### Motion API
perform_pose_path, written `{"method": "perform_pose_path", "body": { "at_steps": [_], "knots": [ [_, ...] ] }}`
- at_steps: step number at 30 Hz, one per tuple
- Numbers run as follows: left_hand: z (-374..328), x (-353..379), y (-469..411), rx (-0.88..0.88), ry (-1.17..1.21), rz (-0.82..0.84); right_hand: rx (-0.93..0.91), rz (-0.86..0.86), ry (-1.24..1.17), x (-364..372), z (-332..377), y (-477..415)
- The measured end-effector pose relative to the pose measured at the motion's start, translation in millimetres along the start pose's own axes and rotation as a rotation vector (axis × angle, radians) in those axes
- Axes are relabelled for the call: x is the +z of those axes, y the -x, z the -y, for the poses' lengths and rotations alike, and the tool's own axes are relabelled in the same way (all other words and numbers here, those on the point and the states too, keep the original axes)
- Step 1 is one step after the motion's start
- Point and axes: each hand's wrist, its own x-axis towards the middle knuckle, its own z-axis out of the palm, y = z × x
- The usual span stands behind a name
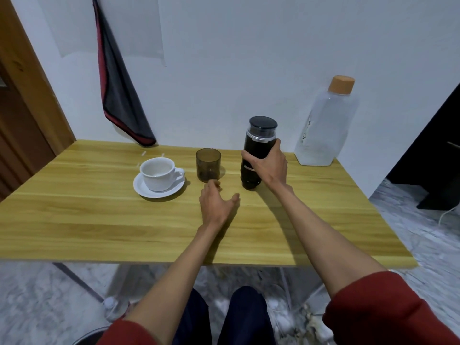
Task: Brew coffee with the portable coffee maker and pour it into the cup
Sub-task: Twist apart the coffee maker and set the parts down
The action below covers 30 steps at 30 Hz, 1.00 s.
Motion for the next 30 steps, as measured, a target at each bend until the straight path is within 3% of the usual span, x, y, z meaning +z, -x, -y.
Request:
{"method": "perform_pose_path", "body": {
  "at_steps": [7, 18, 22, 30],
  "knots": [
    [-21.5, 28.1, -15.1, 0.036, 0.068, 0.197, 0.01, 0.139, -0.1, -14.2, 14.3, -9.7],
    [-18.6, 47.9, -35.4, -0.009, 0.114, 0.08, 0.069, 0.409, -0.142, -37.7, 27.3, -30.2],
    [-16.3, 49.6, -36.5, -0.021, 0.135, 0.067, 0.071, 0.393, -0.102, -47.4, 43.8, -44.5],
    [-13.2, 50.9, -37.6, -0.018, 0.17, 0.037, 0.024, 0.252, 0.277, -50.4, 76.1, -65.6]
  ]
}}
